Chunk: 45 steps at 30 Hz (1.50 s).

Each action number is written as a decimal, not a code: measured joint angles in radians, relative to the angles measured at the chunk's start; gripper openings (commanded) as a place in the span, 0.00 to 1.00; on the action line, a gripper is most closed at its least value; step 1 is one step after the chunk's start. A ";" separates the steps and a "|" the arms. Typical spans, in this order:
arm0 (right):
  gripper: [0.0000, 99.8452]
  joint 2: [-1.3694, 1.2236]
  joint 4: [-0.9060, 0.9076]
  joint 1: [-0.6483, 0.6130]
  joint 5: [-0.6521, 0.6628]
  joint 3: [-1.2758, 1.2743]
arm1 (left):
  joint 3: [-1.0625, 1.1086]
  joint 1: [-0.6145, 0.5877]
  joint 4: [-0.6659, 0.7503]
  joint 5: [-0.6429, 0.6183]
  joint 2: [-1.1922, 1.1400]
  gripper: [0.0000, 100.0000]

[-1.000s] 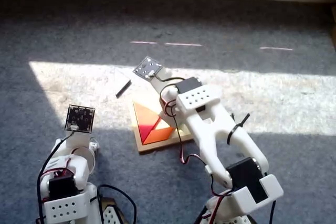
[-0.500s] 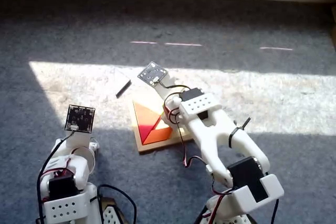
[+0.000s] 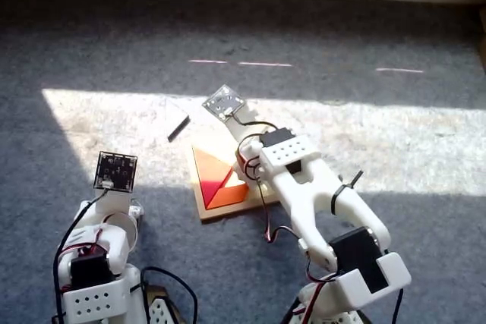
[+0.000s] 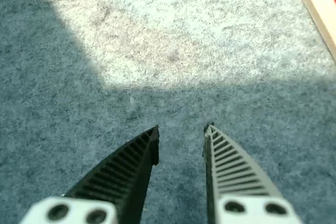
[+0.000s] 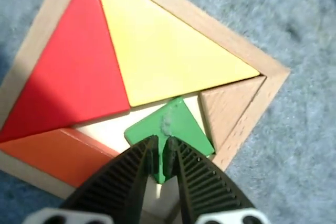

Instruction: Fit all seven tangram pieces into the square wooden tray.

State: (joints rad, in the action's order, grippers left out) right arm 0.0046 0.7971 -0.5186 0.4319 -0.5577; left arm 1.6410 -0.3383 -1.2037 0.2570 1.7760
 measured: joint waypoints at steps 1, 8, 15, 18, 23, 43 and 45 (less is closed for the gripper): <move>0.04 0.000 0.000 0.000 -0.005 0.000 | 0.000 0.000 0.000 0.000 0.000 0.15; 0.04 0.055 0.032 0.000 -0.058 0.000 | 0.000 0.000 0.000 0.000 0.000 0.15; 0.04 0.103 0.048 0.000 -0.061 0.000 | 0.000 0.000 0.000 0.000 0.000 0.15; 0.04 0.086 0.048 -0.002 -0.061 0.000 | 0.000 0.000 0.000 0.000 0.000 0.15; 0.04 -0.032 0.048 -0.025 -0.061 0.008 | 0.000 0.000 0.000 0.000 0.000 0.15; 0.04 -0.175 0.061 0.029 -0.069 0.216 | 0.000 0.000 0.000 0.000 0.000 0.15; 0.04 -0.176 0.112 0.031 -0.068 0.255 | 0.000 0.000 0.000 0.000 0.000 0.15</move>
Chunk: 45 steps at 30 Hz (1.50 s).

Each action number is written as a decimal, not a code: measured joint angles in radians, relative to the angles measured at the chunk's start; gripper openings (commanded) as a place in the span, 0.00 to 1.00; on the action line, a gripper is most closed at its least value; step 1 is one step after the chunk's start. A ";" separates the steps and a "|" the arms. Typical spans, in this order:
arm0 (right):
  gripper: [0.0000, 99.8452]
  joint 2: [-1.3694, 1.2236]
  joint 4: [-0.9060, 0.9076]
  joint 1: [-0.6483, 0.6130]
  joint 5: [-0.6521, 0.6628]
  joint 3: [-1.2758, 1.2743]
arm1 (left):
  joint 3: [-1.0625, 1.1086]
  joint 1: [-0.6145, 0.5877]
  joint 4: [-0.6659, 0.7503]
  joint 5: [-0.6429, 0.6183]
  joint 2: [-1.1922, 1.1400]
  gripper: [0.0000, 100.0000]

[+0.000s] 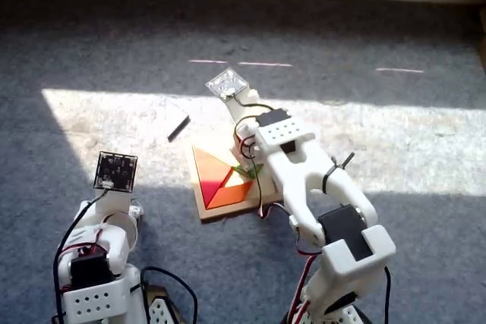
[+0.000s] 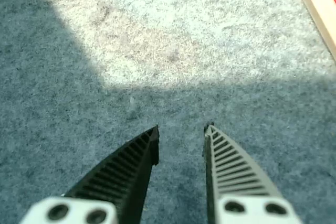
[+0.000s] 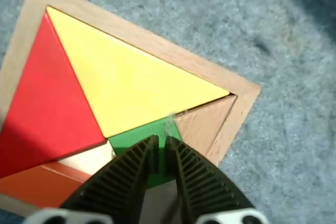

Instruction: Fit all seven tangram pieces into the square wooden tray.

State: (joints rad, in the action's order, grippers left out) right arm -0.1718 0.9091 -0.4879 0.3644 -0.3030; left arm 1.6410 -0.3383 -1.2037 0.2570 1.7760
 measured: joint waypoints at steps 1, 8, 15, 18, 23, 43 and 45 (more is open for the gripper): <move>0.04 0.000 0.031 0.002 0.000 0.023 | 0.000 0.000 0.000 0.000 0.000 0.15; 0.00 0.011 0.224 0.000 0.000 0.147 | 0.000 0.000 0.000 0.000 0.000 0.15; 0.00 0.292 0.370 0.017 0.000 0.127 | 0.000 0.000 0.000 0.000 0.000 0.15; 0.01 0.446 0.400 0.071 0.000 0.049 | 0.000 0.000 0.000 0.000 0.000 0.15; 0.01 0.667 0.405 0.190 0.000 -0.164 | 0.000 0.000 0.000 0.000 0.000 0.15; 0.22 0.927 0.118 0.660 0.282 -0.752 | 0.000 0.000 0.000 0.000 0.000 0.15; 0.22 0.890 0.060 0.666 0.307 -0.760 | 0.000 0.000 0.000 0.000 0.000 0.15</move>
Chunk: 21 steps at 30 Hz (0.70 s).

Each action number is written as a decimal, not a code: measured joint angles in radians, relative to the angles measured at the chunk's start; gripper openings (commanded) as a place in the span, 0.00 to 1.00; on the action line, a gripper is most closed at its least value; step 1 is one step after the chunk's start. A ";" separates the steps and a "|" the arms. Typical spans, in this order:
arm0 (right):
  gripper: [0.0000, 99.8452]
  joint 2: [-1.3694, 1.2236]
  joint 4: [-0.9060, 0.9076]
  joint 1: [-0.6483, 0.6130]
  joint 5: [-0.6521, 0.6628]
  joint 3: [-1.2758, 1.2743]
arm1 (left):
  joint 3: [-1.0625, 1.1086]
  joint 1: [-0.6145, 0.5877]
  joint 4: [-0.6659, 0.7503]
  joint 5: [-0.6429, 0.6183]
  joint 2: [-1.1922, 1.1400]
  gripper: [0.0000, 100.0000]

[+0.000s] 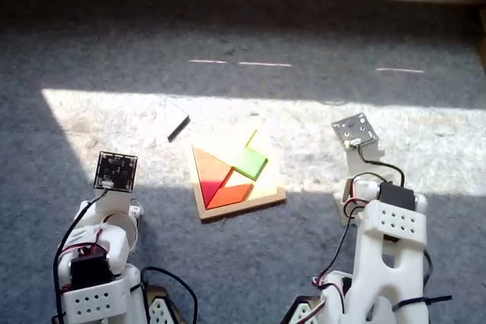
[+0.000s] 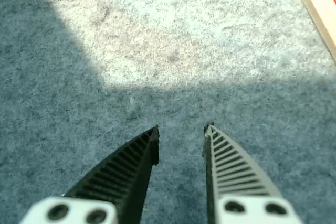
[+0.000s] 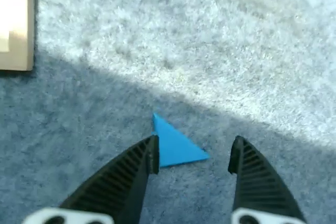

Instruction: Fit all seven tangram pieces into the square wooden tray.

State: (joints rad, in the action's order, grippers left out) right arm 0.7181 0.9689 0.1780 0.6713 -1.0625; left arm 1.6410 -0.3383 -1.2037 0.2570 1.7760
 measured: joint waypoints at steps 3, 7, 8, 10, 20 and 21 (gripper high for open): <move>0.22 -0.084 -0.055 0.017 0.025 0.000 | 0.000 0.000 0.000 0.000 0.000 0.15; 0.22 -0.239 -0.078 0.051 0.077 0.000 | 0.000 0.000 0.000 0.000 0.000 0.15; 0.22 -0.273 -0.081 0.054 0.091 0.000 | 0.000 0.000 0.000 0.000 0.000 0.15; 0.22 -0.334 -0.086 0.061 0.114 0.002 | 0.000 0.000 0.000 0.000 0.000 0.15; 0.00 -0.417 -0.175 0.071 0.129 0.015 | 0.000 0.000 0.000 0.000 0.000 0.15; 0.00 -0.417 -0.178 0.072 0.129 0.015 | 0.000 0.000 0.000 0.000 0.000 0.15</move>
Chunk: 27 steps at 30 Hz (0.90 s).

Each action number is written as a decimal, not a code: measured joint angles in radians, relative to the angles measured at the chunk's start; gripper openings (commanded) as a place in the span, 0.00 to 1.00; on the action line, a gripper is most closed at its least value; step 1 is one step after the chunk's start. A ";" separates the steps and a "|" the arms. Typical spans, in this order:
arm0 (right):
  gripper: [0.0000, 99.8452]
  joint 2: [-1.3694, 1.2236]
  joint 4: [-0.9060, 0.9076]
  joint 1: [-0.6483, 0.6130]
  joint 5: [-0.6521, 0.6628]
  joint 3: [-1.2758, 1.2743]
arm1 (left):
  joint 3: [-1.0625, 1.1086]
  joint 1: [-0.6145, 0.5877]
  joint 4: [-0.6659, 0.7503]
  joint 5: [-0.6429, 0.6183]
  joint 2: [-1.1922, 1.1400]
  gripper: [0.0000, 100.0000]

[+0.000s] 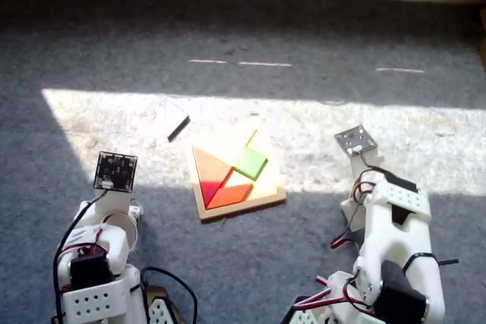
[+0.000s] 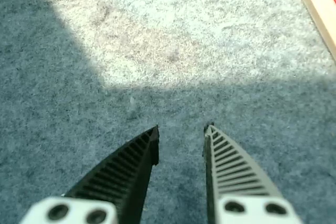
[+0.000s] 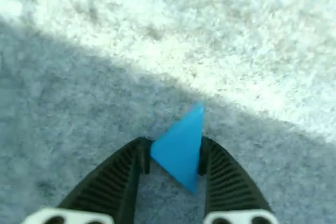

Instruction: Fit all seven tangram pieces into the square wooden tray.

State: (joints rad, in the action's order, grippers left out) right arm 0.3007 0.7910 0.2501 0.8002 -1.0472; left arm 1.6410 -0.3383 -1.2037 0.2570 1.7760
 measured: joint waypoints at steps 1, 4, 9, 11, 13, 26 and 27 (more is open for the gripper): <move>0.01 0.000 -0.006 0.000 0.000 0.000 | 0.000 0.000 0.000 0.000 0.000 0.15; 0.01 0.000 -0.009 0.000 0.000 0.000 | 0.000 0.000 0.000 0.000 0.000 0.15; 0.01 0.044 0.009 0.000 -0.002 -0.008 | 0.000 0.000 0.000 0.000 0.000 0.15; 0.01 0.097 0.046 -0.003 -0.002 -0.012 | 0.000 0.000 0.000 0.000 0.000 0.15; 0.01 0.158 0.094 -0.023 -0.002 -0.014 | 0.000 0.000 0.000 0.000 0.000 0.15; 0.01 0.511 0.184 -0.387 -0.292 -0.015 | 0.000 0.000 0.000 0.000 0.000 0.15; 0.01 0.514 0.184 -0.422 -0.318 -0.015 | 0.000 0.000 0.000 0.000 0.000 0.15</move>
State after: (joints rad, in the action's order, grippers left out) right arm 0.8147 0.9751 -0.1718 0.4826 -1.0625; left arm 1.6410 -0.3383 -1.2037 0.2570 1.7760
